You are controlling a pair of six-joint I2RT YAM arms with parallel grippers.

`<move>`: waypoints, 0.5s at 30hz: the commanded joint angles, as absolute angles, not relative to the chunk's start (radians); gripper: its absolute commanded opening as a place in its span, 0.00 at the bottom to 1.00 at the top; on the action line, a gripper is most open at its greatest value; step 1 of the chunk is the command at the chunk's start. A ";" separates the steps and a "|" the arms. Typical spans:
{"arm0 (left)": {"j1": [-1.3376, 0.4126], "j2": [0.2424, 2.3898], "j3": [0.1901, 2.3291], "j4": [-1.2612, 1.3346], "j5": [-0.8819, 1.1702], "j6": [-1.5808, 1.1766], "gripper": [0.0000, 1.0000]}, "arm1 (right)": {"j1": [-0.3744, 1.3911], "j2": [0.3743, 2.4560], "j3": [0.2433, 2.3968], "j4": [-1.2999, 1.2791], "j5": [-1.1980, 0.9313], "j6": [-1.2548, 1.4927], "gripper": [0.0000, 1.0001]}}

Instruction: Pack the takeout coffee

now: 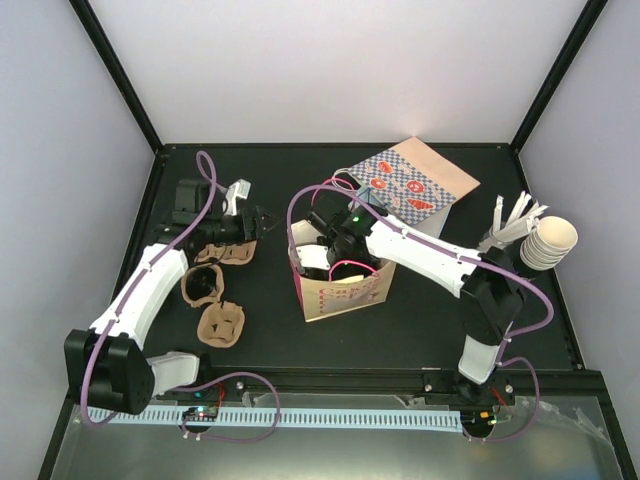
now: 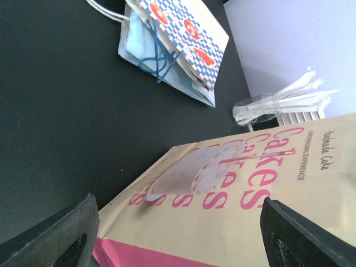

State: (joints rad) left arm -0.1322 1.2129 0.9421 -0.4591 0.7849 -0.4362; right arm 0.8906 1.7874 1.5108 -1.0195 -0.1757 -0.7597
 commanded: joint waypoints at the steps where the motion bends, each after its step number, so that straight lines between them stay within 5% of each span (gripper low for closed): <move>1: -0.127 1.168 1.008 -0.471 0.805 -0.417 0.82 | 0.893 1.756 1.535 -1.090 -0.145 -0.742 1.00; 15: -0.130 1.110 1.018 -0.480 0.928 -0.349 0.83 | 0.894 1.631 1.512 -1.017 -0.172 -0.685 1.00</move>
